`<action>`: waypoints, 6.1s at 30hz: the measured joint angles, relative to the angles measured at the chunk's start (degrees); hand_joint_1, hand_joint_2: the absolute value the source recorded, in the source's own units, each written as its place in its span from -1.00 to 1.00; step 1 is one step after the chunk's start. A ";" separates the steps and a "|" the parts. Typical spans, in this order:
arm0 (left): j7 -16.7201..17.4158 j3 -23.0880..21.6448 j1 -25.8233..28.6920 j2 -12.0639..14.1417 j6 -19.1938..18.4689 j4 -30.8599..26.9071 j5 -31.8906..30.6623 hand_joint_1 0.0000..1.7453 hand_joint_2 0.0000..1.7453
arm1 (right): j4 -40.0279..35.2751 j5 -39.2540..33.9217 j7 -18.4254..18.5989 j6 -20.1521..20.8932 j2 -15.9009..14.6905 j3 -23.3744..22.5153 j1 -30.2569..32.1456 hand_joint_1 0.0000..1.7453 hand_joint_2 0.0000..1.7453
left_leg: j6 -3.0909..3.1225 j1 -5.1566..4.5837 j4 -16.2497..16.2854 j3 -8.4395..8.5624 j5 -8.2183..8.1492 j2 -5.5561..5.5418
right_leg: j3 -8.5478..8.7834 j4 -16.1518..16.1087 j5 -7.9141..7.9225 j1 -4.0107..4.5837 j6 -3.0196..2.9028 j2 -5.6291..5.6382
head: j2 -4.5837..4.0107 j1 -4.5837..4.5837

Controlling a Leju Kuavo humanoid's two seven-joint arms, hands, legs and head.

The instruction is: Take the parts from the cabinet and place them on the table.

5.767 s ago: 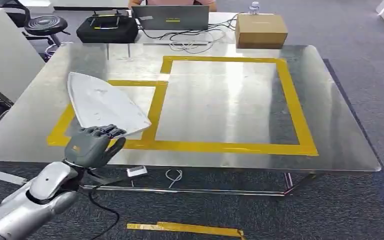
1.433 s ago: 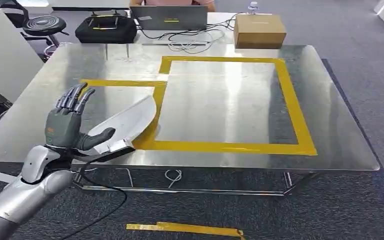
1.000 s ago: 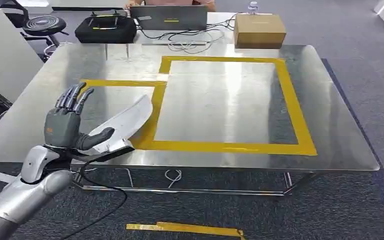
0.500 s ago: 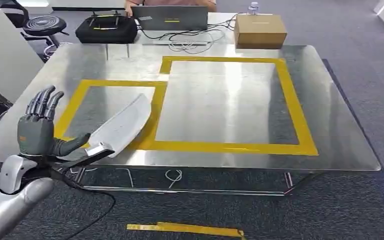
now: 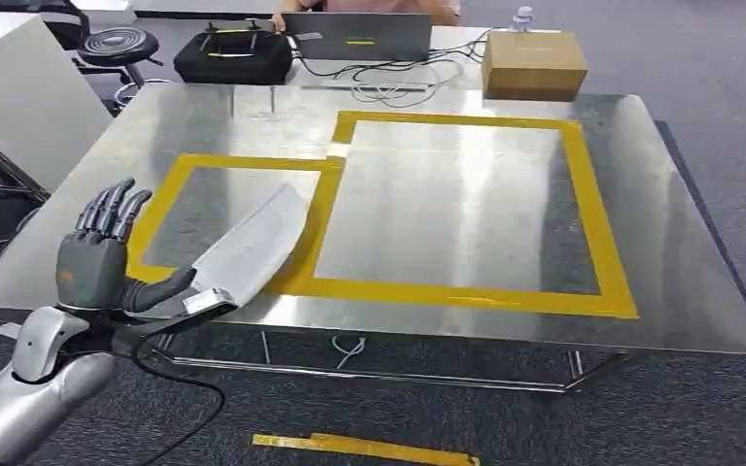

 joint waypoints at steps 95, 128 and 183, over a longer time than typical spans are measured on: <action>3.63 -1.31 1.48 2.51 -4.81 -1.46 -0.92 -1.00 -1.00 | -4.83 -6.12 0.11 -2.86 -2.73 2.89 -0.01 -1.00 -1.00 | 0.97 -0.77 -0.74 5.32 -4.02 1.09 | -4.49 0.67 4.86 0.54 -0.82 -0.54 | 0.00 -0.15; 5.09 -1.44 1.92 2.10 -6.49 -1.31 -1.27 -1.00 -1.00 | -4.09 -11.23 -0.96 -2.23 -2.71 2.97 0.05 -1.00 -1.00 | 0.72 0.78 -1.06 2.72 -1.14 1.05 | -2.01 -0.30 2.22 0.45 0.37 -0.56 | -0.02 -0.13; 7.50 -7.45 -4.15 -0.42 -10.29 2.12 -2.47 -1.00 -1.00 | -8.06 -19.08 -2.05 -6.31 -4.52 1.51 2.23 -1.00 -1.00 | -1.77 0.87 10.14 0.39 -0.12 0.94 | -2.53 0.21 2.83 1.31 -2.64 -1.18 | 0.00 -0.57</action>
